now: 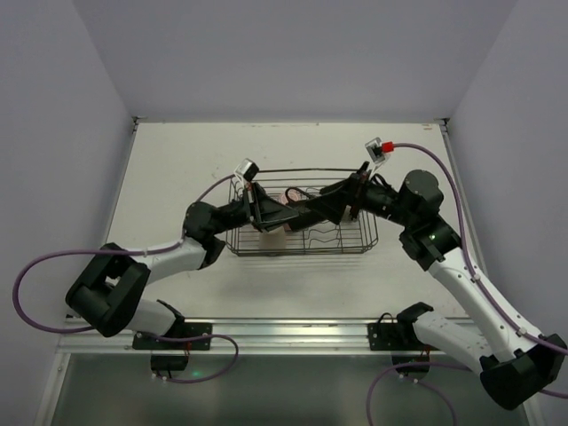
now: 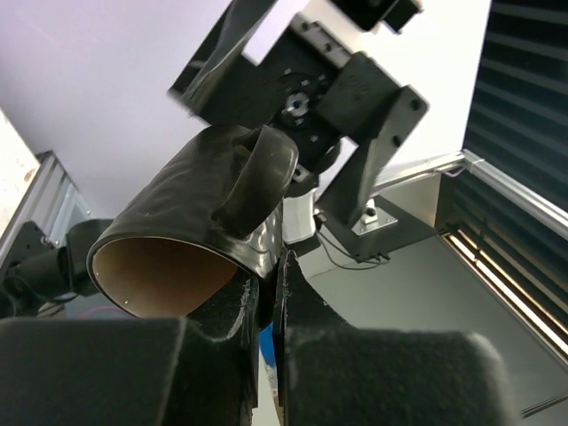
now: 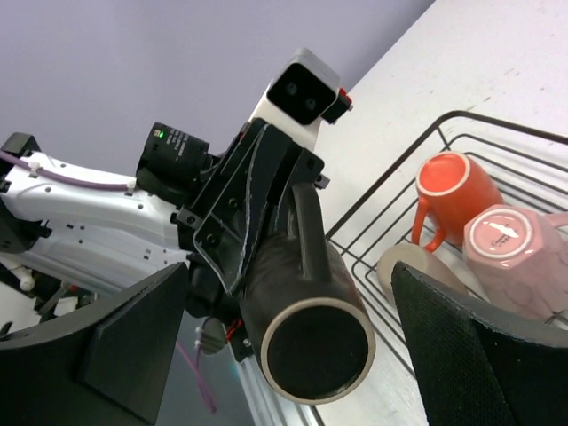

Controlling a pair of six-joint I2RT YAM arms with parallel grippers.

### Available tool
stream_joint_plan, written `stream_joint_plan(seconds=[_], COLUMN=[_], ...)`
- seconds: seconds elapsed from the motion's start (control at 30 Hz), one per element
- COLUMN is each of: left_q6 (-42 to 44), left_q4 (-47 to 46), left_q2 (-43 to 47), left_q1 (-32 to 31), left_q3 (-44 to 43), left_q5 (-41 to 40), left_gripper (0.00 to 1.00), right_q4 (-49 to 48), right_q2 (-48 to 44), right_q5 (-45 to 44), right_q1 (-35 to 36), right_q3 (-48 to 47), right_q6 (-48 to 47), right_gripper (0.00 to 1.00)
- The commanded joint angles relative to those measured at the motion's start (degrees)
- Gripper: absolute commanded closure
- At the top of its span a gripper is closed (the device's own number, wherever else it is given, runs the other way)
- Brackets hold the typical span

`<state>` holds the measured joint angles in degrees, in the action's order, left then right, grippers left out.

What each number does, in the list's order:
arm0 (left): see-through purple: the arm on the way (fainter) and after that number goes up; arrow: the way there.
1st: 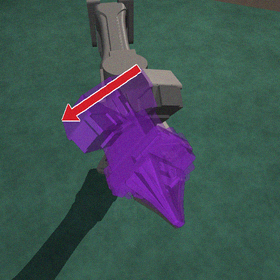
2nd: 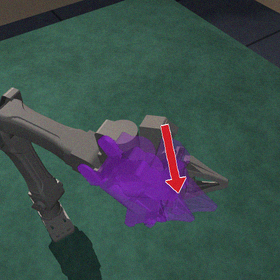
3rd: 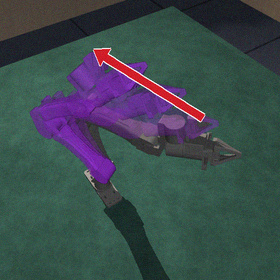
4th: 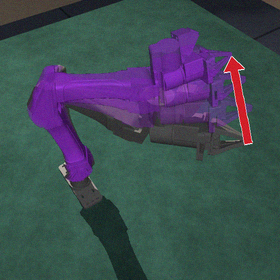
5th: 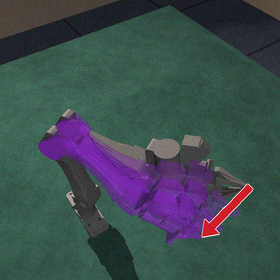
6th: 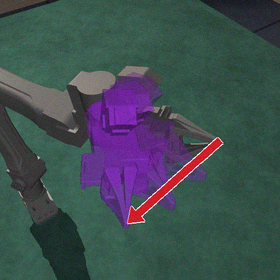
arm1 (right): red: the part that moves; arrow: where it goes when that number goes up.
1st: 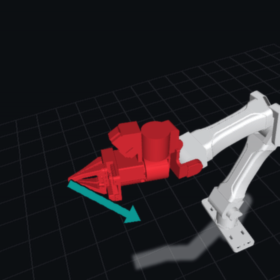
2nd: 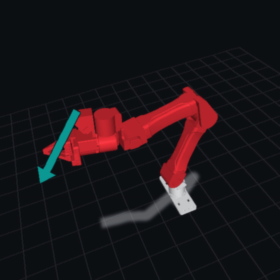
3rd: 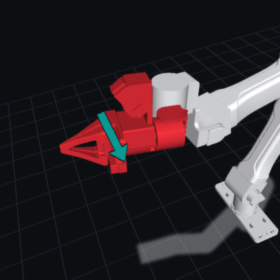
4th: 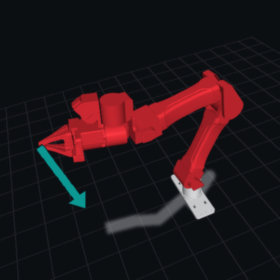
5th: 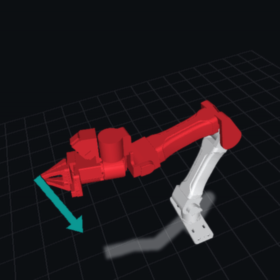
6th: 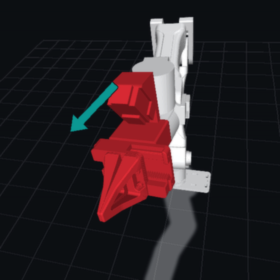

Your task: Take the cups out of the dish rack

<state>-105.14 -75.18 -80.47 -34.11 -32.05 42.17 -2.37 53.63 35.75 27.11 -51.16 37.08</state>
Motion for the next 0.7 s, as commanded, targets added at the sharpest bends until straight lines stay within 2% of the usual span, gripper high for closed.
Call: stream_joint_plan(seconds=[0.0,0.1,0.2,0.27,0.3,0.33,0.37,0.4,0.43,0.47,0.57,0.6,0.67], left_q6=[3.1,6.0,12.6,20.7,29.4,34.3,40.0,45.1,54.5,58.1,64.7,67.1,68.8], left_q4=[-9.6,-5.2,6.1,20.4,27.2,42.8,51.6,58.8,73.4,79.6,91.6,93.6,99.9], left_q2=[2.2,4.7,10.0,15.6,17.7,19.5,21.1,23.2,23.9,24.5,24.9,25.0,24.8], left_q1=[0.2,2.8,7.9,13.0,14.6,16.2,17.6,19.6,20.3,21.1,22.2,22.2,22.2], left_q3=[0.1,1.1,1.6,0.1,-1.2,-3.0,-7.7,-10.5,-13.4,-18.0,-22.5,-23.2,-25.2], left_q5=[1.6,3.0,5.2,6.4,6.4,6.0,4.8,1.0,-2.1,-4.9,-13.9,-19.4,-25.4], left_gripper=[1.0,1.0,1.0,1.0,1.0,1.0,1.0,1.0,1.0,1.0,1.0,1.0,1.0], right_q4=[3.2,8.3,11.9,15.9,17.8,19.8,24.3,26.9,29.4,34.4,41.6,42.8,43.2], right_q2=[-1.0,-2.2,-3.6,-4.5,-4.4,-3.5,-2.6,-1.2,0.6,5.0,13.9,16.0,19.2], right_q5=[-4.7,-10.2,-15.7,-19.0,-23.5,-25.5,-27.2,-28.8,-31.8,-33.2,-37.8,-38.7,-39.9], right_q1=[0.0,0.0,0.0,0.0,0.0,0.0,0.0,0.0,-0.1,-0.1,-0.1,-0.1,-0.1], right_q3=[-4.3,-6.1,-7.3,-8.5,-9.2,-11.2,-12.4,-13.6,-16.6,-18.0,-22.0,-22.8,-23.2], right_q6=[-3.4,-5.1,-6.7,-7.2,-7.8,-8.2,-8.8,-9.7,-10.0,-10.4,-11.7,-12.2,-12.6], right_gripper=[0.01,0.01,0.01,0.01,0.01,0.01,0.01,0.01,0.01,0.01,0.01,0.01,0.01])
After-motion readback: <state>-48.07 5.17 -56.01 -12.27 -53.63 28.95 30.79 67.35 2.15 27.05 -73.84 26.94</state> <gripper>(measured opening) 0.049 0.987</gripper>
